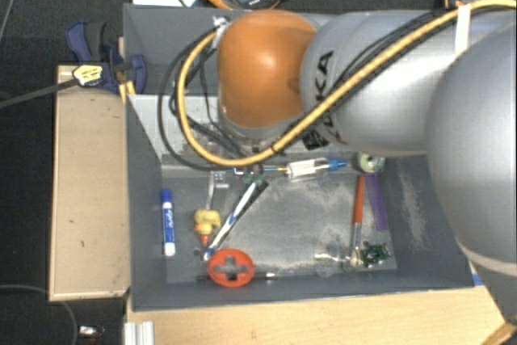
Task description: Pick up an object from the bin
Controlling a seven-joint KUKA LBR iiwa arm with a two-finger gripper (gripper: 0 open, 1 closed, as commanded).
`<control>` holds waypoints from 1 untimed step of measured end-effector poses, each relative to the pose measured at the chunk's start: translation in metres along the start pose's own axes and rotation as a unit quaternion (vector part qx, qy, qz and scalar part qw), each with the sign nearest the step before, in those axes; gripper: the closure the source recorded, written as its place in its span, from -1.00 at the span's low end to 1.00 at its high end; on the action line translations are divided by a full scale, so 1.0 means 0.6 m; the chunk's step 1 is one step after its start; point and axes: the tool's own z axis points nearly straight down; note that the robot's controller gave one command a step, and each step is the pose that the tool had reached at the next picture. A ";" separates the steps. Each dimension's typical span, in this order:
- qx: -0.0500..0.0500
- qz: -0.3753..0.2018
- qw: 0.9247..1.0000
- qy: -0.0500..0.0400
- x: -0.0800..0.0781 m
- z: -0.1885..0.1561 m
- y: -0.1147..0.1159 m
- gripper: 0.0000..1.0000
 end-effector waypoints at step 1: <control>-0.001 -0.212 0.977 -0.002 -0.029 0.111 -0.117 -1.00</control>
Offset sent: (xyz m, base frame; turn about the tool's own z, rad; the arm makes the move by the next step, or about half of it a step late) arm 0.0168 -0.0700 -0.0686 -0.4285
